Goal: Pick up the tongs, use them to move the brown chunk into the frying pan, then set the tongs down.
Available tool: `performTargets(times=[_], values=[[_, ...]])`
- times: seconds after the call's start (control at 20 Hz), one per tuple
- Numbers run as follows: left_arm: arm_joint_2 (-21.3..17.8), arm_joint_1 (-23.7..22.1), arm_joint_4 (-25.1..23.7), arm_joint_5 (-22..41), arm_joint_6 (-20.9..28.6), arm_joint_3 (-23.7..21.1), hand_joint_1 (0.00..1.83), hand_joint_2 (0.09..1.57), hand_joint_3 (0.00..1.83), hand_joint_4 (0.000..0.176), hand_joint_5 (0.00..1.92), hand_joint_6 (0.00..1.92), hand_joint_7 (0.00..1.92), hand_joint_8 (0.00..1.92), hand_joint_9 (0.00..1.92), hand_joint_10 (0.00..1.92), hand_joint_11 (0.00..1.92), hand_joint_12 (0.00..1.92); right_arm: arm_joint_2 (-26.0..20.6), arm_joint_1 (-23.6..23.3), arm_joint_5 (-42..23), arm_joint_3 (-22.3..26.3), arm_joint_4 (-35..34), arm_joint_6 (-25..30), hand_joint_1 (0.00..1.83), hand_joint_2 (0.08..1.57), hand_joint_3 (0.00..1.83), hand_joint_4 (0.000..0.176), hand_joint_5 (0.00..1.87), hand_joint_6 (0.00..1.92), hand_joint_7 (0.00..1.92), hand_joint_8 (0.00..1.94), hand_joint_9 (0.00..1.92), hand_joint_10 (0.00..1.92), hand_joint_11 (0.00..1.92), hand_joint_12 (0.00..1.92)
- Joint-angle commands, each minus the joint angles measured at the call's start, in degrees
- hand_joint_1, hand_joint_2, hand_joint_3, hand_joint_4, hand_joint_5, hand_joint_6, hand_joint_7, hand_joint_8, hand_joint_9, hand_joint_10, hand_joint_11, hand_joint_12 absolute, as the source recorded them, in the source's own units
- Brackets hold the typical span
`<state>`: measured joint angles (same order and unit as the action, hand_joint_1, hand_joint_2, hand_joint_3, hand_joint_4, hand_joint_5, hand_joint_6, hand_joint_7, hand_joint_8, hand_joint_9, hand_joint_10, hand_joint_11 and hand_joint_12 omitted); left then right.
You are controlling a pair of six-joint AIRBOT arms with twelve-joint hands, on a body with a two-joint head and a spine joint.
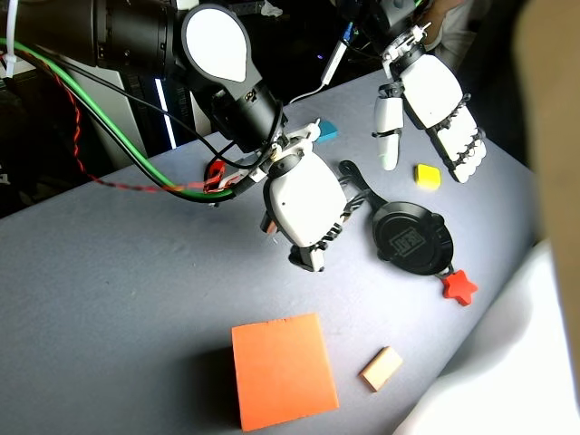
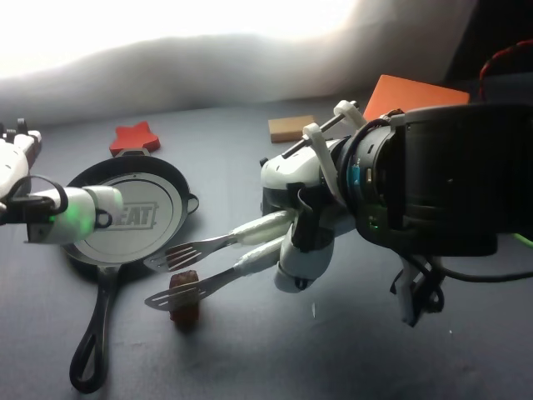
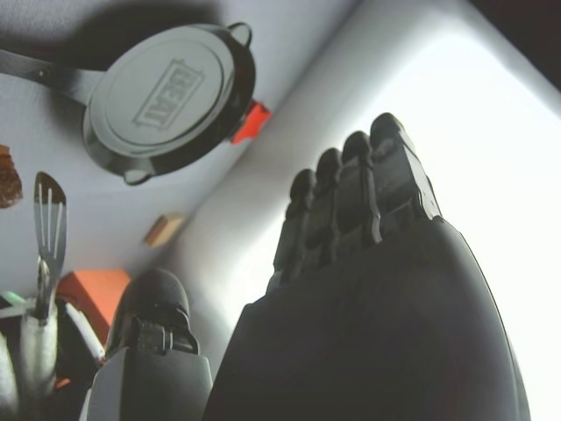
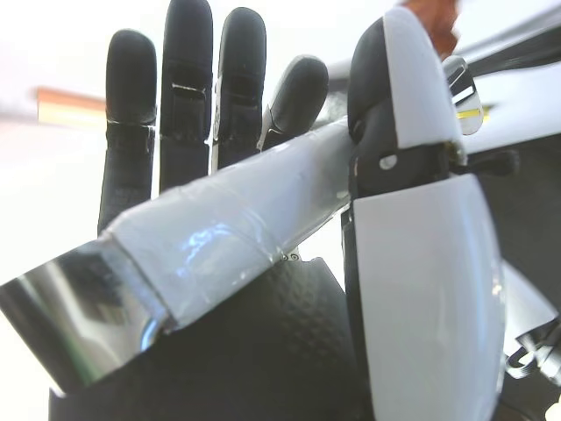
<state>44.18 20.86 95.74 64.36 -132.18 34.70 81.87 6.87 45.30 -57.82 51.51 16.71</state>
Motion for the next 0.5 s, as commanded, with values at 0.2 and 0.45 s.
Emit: performTargets(times=[0.2, 0.45], values=[[-0.26, -1.56, -6.13, 3.06, 0.40, 1.71, 0.00, 1.17, 0.00, 0.000, 0.00, 0.00, 0.03, 0.01, 0.01, 0.00, 0.01, 0.01, -0.54, 0.68, -2.05, 0.11, 3.84, 0.16, 1.05, 1.16, 0.00, 0.000, 0.92, 0.07, 1.01, 0.00, 1.00, 0.03, 0.48, 1.27], [-0.27, -1.99, -6.47, 3.06, 1.43, 2.30, 0.00, 1.17, 0.00, 0.000, 0.00, 0.00, 0.02, 0.00, 0.00, 0.00, 0.00, 0.00, -0.76, 1.57, -2.09, -0.09, 4.66, 0.16, 1.04, 1.16, 0.00, 0.000, 0.92, 0.05, 1.01, 0.00, 0.99, 0.03, 0.46, 1.28]])
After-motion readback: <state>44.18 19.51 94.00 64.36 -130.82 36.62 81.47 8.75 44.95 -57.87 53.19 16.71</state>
